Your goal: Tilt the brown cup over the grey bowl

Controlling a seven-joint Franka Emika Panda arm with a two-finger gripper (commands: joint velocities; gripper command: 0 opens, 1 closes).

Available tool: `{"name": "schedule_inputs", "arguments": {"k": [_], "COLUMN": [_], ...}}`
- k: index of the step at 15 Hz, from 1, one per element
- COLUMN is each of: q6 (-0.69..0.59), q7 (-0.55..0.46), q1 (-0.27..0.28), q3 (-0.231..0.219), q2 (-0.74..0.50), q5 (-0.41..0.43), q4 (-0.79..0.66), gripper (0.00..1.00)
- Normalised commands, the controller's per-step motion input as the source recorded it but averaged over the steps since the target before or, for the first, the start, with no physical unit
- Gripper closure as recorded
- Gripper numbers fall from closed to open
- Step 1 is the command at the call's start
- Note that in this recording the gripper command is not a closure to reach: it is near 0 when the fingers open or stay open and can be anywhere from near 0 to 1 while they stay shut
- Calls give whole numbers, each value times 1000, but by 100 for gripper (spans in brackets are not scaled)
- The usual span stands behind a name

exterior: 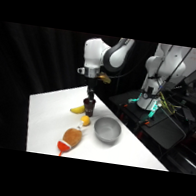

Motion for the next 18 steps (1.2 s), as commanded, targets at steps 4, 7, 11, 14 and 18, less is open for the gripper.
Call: {"name": "schedule_inputs", "arguments": {"k": [4, 7, 11, 14, 18], "q6": [233, 142, 53, -15, -80], "q7": [-104, -89, -57, -48, -75], "q1": [-45, -53, -46, -39, -57], "q3": [21, 35, 46, 54, 65], "q2": [135, 161, 116, 80, 39], "q5": [163, 145, 104, 81, 116], "q4": [-8, 93, 154, 181, 177], "gripper": [0, 0, 100, 100, 88]}}
